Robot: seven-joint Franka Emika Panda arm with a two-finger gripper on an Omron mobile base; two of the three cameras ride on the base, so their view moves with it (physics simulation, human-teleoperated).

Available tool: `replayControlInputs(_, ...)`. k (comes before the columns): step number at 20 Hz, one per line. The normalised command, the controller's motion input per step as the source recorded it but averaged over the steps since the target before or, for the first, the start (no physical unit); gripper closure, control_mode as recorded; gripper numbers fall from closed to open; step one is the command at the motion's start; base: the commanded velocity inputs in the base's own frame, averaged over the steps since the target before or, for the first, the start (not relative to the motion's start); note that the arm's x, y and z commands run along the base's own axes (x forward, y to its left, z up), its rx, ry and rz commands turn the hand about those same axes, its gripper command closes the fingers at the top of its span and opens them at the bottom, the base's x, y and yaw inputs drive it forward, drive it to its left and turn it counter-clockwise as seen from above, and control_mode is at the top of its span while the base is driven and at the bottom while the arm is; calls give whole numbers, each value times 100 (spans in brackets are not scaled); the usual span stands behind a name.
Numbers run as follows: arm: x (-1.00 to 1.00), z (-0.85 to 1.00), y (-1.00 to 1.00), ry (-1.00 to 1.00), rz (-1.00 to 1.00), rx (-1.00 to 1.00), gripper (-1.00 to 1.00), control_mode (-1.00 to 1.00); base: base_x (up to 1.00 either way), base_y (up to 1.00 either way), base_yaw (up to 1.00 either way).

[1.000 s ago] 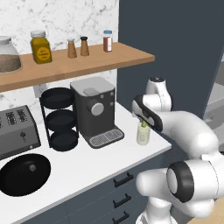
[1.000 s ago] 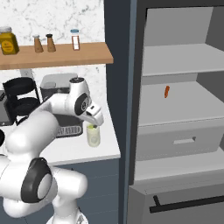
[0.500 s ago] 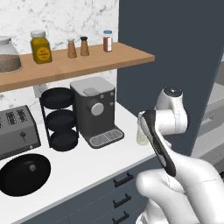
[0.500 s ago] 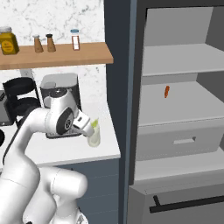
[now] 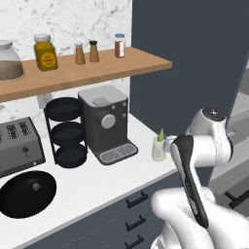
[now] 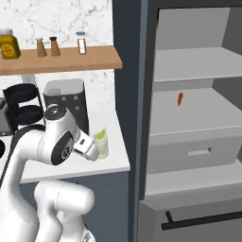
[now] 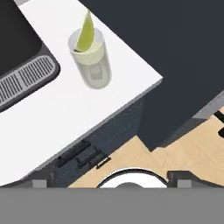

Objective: Grab a lemon wedge from the fridge and one ice cube from the ice bowl, and put them in the glass of lemonade.

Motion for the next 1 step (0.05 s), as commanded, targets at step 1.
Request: replayControlInputs(1,-81,6,-17,0,7,0,-100,-100,0,0,0)
